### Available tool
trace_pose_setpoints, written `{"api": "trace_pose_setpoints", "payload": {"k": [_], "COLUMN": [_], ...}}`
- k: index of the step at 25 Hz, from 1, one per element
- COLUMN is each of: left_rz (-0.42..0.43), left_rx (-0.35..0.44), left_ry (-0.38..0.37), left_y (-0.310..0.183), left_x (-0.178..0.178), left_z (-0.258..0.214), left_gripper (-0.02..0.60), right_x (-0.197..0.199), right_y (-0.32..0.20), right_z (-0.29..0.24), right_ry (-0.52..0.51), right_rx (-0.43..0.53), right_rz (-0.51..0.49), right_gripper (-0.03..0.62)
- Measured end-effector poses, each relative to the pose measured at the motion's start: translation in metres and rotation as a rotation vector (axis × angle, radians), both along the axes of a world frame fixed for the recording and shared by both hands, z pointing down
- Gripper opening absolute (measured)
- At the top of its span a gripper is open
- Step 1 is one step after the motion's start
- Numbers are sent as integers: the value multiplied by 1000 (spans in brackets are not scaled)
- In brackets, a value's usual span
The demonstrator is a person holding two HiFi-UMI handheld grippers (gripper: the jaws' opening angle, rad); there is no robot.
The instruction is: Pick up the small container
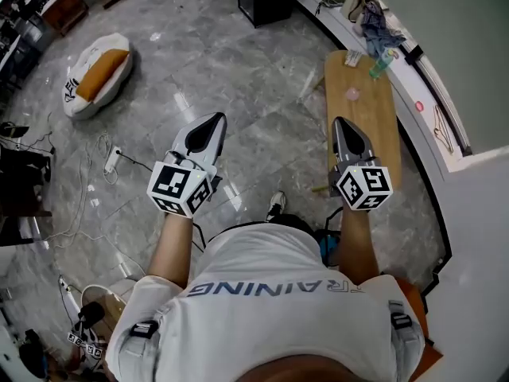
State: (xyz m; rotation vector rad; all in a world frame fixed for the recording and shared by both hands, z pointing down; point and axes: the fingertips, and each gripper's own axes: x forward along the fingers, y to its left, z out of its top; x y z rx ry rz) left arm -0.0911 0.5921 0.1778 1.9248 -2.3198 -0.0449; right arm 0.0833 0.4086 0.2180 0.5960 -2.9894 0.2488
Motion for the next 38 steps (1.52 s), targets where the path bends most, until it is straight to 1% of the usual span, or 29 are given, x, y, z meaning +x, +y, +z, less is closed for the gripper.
{"api": "trace_pose_setpoints", "payload": {"k": [4,7,10,12,15,22,24,27,32,34,36,38], "left_rz": [45,100,148,173,225,361,410,469,575,604,626,653], "left_rx": [9,15,5,-1,1,9,4,-12,-42,-49,-55,-60], "left_ry": [0,-1,15,28,37,58,73,88,66,52,53,64], "left_y": [-70,-119,-161,-186,-228,-323,-353,-402,-479,-508,-536,-558], "left_x": [-2,10,22,24,19,0,-8,-29,-69,-89,-106,-114], "left_z": [-4,-4,3,6,5,19,28,36,39,40,41,44], "left_gripper": [0,0,0,0,0,0,0,0,0,0,0,0], "right_x": [13,33,50,54,55,62,62,44,11,-1,-10,-15], "right_y": [-60,-104,-137,-154,-184,-247,-267,-294,-349,-370,-387,-400], "right_z": [4,4,8,8,7,15,23,30,21,15,13,15], "right_ry": [-11,-20,-16,-10,-1,12,24,45,63,69,80,97], "right_rx": [-15,-16,-28,-30,-23,-15,-27,-41,-27,-22,-17,-19], "right_rz": [63,117,157,171,215,365,419,474,593,636,670,701], "right_gripper": [14,14,14,14,14,14,14,14,14,14,14,14]}}
